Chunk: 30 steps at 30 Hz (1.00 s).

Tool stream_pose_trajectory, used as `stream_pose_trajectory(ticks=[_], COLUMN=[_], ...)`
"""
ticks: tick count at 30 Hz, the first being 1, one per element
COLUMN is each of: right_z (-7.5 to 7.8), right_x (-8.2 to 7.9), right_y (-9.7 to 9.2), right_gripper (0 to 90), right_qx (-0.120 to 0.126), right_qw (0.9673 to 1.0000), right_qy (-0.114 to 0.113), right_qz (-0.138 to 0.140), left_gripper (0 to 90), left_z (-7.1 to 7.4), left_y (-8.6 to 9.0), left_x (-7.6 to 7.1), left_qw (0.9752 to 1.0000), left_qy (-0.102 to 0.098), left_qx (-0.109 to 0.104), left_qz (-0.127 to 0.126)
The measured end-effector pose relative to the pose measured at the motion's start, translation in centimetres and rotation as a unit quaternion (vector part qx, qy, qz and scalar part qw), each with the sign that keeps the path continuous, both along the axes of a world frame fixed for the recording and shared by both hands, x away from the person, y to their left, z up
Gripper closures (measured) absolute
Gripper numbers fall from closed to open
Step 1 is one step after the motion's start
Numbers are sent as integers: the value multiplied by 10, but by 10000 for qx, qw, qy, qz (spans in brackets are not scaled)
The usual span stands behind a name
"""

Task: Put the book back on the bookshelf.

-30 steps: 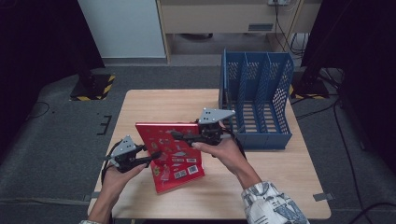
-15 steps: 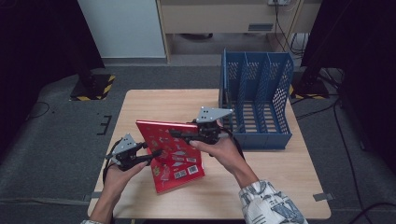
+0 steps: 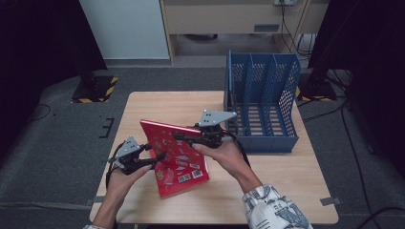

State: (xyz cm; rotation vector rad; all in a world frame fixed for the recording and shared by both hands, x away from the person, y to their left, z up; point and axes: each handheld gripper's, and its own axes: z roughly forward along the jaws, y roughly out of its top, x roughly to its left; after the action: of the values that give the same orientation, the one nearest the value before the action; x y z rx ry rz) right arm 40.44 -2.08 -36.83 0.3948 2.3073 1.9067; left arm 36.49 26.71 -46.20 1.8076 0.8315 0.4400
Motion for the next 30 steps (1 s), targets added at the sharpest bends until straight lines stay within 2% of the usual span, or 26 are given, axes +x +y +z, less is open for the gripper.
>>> stream_pose_trajectory(ticks=[3,9,13,22,25,30], right_z=[0,0,1,4,5,8], right_x=[0,0,-1,0,0,1], right_y=[-1,-2,-1,-3,-5,-9], right_gripper=[795,798,798,799,799,800], right_qx=[-10,38,56,71,91,103], right_qw=[9999,9993,9991,9979,9973,9963], right_qy=[5,92,98,116,123,151], right_qz=[-131,-373,-419,-632,-715,-837], left_gripper=[259,192,141,56,51,42], left_z=[-1,-10,-13,-21,-22,-24], left_y=[8,20,22,21,21,20], left_x=[-2,-2,0,2,3,3], left_qw=[9998,9979,9971,9948,9946,9937], left_qy=[17,124,175,412,432,430], left_qx=[64,364,417,607,611,744], left_qz=[163,516,619,706,719,725])
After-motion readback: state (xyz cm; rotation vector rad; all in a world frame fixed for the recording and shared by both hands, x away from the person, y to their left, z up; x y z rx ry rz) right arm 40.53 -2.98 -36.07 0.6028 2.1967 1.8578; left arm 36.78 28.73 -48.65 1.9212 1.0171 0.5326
